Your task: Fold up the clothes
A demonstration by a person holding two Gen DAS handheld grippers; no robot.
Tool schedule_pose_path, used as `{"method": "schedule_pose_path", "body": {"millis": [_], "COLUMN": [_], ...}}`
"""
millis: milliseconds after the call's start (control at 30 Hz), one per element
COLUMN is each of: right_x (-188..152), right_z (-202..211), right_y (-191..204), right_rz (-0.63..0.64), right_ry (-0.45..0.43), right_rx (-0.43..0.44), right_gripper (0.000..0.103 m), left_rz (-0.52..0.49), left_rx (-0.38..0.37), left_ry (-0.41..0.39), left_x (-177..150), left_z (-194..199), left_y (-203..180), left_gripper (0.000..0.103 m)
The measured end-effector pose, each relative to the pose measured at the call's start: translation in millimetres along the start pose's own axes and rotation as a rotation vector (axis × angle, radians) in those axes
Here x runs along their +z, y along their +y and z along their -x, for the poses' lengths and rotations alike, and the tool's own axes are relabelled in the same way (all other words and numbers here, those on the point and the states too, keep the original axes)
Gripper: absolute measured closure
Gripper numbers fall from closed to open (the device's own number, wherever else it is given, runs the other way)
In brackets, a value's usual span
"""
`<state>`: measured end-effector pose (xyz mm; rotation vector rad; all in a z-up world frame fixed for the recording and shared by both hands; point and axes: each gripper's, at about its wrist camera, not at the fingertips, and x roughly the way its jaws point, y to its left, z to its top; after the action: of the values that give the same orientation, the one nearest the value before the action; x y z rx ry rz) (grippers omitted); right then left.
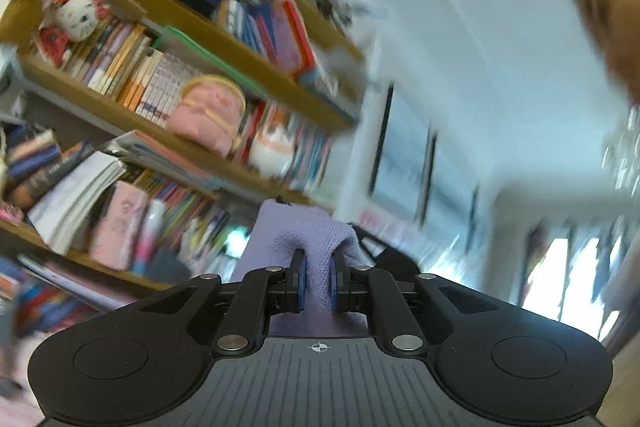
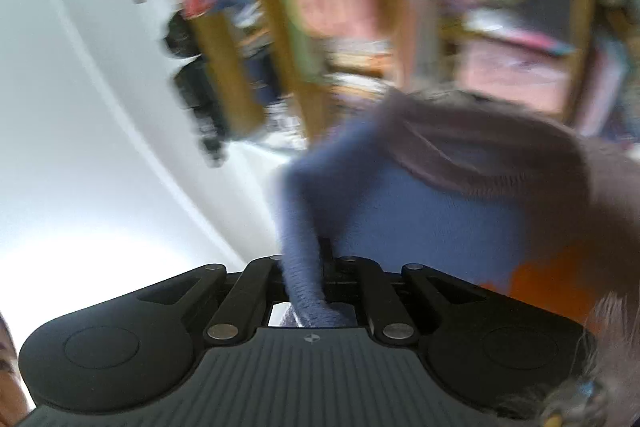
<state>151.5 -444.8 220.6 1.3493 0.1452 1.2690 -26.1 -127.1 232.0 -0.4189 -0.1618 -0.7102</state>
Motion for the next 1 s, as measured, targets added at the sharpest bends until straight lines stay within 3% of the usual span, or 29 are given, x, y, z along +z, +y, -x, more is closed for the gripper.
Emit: {"method": "schedule_pose_path", "body": {"millis": [67,167,300,367,433,567,600,633,700,833,933,1000], "right_x": [-10,-31,-81,-110,-130,-148,-154,-160,-168,-176,-180,-183], "right_z": [-21,-47,-63,-62,-67,-100,-99,-99,-85,-34,11,38], "right_y": [6,-24,-142,-189,-213,-216,-220,-223,-224,-203,-190,-181], "right_rz": [0.032,0.099,0.033,-0.02,-0.058,0.09,0.12,0.149,0.213,0.328,0.365,0.405], "right_ry": [0.031,0.138,0.365,0.414,0.435,0.519,0.544,0.568,0.585,0.608,0.623,0.636], "right_rx": [-0.057,-0.348,-0.81,-0.964,-0.994,-1.006,-1.019,-1.034,-1.055,-1.096,-1.182,-1.242], "right_gripper": [0.099,0.099,0.099,0.098,0.098,0.095,0.09,0.069,0.049,0.05,0.05,0.05], "left_rz": [0.1,0.221,0.33,0.337,0.333,0.286,0.279,0.273,0.261,0.247,0.256,0.233], "left_rx": [0.069,0.313,0.653,0.72,0.764,0.797,0.81,0.824,0.853,0.906,0.982,0.945], "left_ry": [0.022,0.19,0.497,0.573,0.627,0.65,0.66,0.669,0.681,0.679,0.664,0.663], "left_x": [-9,-57,-143,-164,-179,-170,-168,-169,-169,-164,-158,-157], "left_z": [14,42,76,83,88,81,77,76,75,87,94,90], "left_y": [31,89,157,177,193,219,227,234,245,256,266,253], "left_gripper": [0.093,0.093,0.094,0.094,0.094,0.094,0.094,0.094,0.094,0.094,0.094,0.093]}}
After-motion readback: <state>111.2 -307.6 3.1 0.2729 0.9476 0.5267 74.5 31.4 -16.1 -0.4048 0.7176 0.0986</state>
